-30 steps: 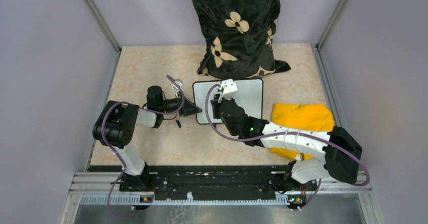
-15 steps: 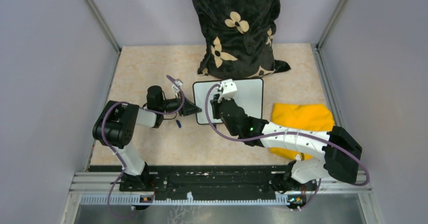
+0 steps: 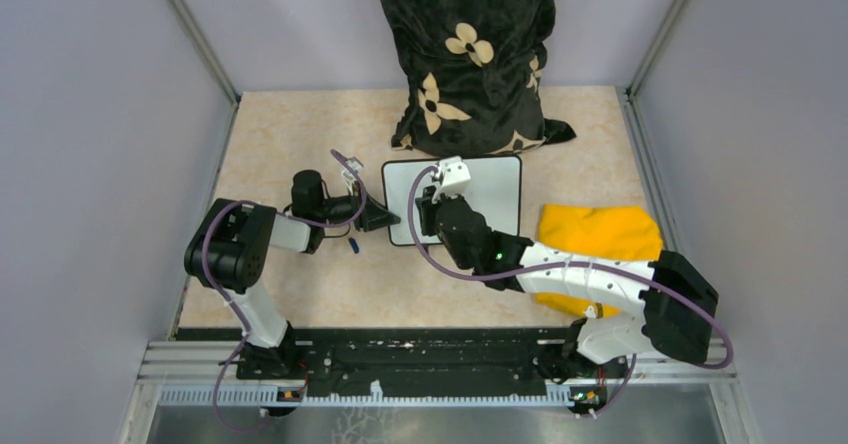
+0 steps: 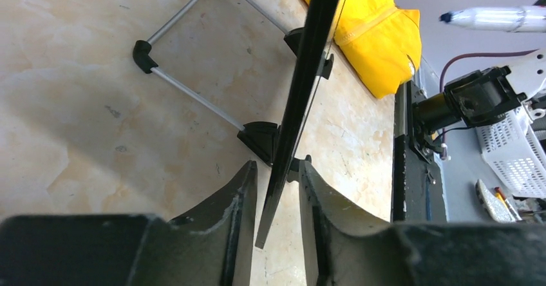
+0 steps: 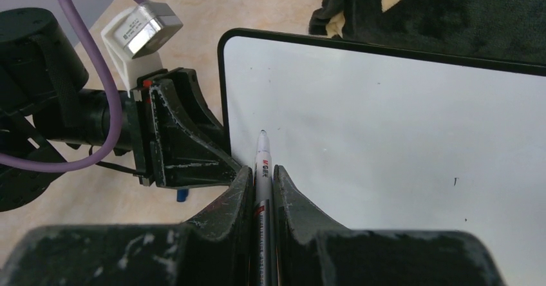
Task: Write a sentence on the whiteboard
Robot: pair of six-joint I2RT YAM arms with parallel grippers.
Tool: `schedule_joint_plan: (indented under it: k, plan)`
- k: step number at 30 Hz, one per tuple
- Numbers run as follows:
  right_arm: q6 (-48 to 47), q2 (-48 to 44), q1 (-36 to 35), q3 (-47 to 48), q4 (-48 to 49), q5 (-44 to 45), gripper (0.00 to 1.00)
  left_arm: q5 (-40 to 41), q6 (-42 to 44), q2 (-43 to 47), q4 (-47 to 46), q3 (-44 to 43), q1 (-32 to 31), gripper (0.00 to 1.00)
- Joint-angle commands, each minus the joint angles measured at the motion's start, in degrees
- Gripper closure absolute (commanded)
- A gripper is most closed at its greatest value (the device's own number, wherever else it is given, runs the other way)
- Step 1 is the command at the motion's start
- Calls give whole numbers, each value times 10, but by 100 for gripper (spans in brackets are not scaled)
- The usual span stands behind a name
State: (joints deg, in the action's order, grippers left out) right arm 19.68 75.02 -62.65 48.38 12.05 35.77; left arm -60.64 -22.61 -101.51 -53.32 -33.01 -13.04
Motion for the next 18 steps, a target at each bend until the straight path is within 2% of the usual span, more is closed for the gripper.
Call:
schedule_joint_plan:
  k: [1, 5, 18]
  plan:
    - [10, -30, -7, -6, 39, 0, 100, -2, 20, -10, 8, -6, -2, 62]
    - [10, -37, -7, -10, 38, -1, 100, -1, 18, -6, 7, -6, -2, 60]
    - [7, -33, -7, -9, 42, 0, 100, -4, 23, -8, 7, -5, -2, 70]
